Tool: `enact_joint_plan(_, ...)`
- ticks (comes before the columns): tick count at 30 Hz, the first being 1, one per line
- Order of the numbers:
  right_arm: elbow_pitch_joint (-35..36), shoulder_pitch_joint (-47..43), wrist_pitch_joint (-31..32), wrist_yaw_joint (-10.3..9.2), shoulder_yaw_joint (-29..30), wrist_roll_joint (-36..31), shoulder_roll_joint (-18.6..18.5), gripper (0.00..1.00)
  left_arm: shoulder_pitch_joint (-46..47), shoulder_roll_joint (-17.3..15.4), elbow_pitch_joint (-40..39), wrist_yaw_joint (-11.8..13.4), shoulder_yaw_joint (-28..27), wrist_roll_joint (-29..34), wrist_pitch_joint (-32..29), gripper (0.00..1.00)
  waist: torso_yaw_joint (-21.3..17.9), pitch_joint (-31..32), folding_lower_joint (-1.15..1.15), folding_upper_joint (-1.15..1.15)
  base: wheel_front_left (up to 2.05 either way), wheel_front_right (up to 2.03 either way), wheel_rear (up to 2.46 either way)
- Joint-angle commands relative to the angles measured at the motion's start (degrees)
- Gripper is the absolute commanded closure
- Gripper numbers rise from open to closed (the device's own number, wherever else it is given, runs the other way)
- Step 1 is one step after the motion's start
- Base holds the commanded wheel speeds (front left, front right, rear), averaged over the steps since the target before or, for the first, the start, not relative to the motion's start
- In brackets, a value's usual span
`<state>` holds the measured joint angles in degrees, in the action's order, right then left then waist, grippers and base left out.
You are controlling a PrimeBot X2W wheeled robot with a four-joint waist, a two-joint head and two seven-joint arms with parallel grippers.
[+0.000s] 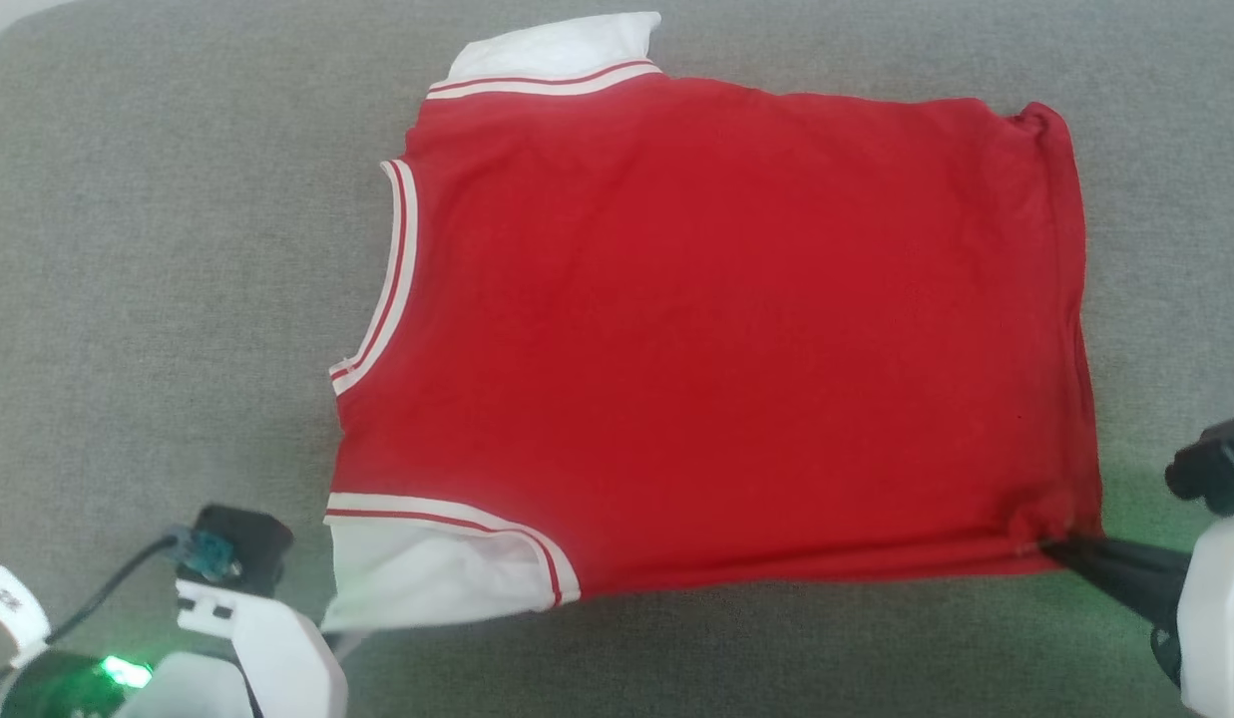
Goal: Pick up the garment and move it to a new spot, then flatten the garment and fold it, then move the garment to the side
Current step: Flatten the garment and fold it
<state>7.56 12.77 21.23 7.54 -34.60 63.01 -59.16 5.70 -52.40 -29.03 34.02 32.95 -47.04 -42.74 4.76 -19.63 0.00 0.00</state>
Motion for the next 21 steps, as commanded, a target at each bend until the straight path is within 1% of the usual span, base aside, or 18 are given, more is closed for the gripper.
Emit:
enact_joint_plan(1,0.8,-0.8,0.3,-0.11,2.0,-0.8,1.1,1.00,1.1,-0.9,-1.2,0.2,-0.8,1.1,0.4,1.00,-0.2,0.0,0.00,0.00,0.00,0.00,0.00)
enact_joint_plan(5,0.9,-0.1,1.4,-0.11,6.9,-2.7,3.9,1.00,5.7,-3.7,-2.4,-1.2,-2.2,4.6,0.9,1.00,-0.8,0.1,0.00,0.00,0.00,0.00,0.00)
enact_joint_plan(6,0.7,0.5,1.7,-0.11,8.2,-3.3,4.7,1.00,7.2,-4.4,-2.4,-2.2,-2.3,5.6,0.9,1.00,-0.9,0.0,0.00,0.00,0.00,0.00,0.00)
enact_joint_plan(8,0.5,1.9,2.6,-0.11,10.3,-4.4,6.6,1.00,11.0,-4.6,-1.7,-4.2,-2.6,7.4,1.3,1.00,-1.1,-0.1,0.00,0.00,0.00,0.00,0.00)
enact_joint_plan(10,0.2,3.7,3.7,-0.11,11.7,-6.1,8.5,1.00,15.5,-4.9,-0.2,-7.1,-2.4,9.3,1.8,1.00,-1.3,-0.5,0.00,0.00,0.00,0.00,0.00)
enact_joint_plan(13,-1.0,7.3,5.2,-0.10,13.1,-8.2,11.1,1.00,22.3,-2.9,4.1,-11.8,-1.5,11.4,2.8,1.00,-1.5,-1.2,0.00,0.00,0.00,0.00,0.00)
enact_joint_plan(16,-3.6,11.0,6.6,-0.11,13.5,-10.6,13.3,1.00,28.7,0.6,10.7,-16.6,0.0,12.2,4.1,1.00,-1.3,-2.1,0.00,0.00,0.00,0.00,0.00)
enact_joint_plan(18,-5.5,13.5,7.1,-0.11,13.0,-11.5,14.6,1.00,32.0,3.4,15.6,-19.1,1.0,12.0,4.9,1.00,-1.1,-2.7,0.00,0.00,0.00,0.00,0.00)
enact_joint_plan(19,-5.5,13.5,7.1,-0.11,13.0,-11.5,14.6,1.00,32.0,3.4,15.6,-19.1,1.0,12.0,4.9,1.00,-1.1,-2.7,0.00,0.00,0.00,0.00,0.00)
enact_joint_plan(21,-7.7,16.1,7.5,-0.11,12.0,-12.8,15.3,1.00,35.3,6.0,20.6,-21.7,2.2,12.1,5.5,1.00,-1.0,-3.5,0.00,0.00,0.00,0.00,0.00)
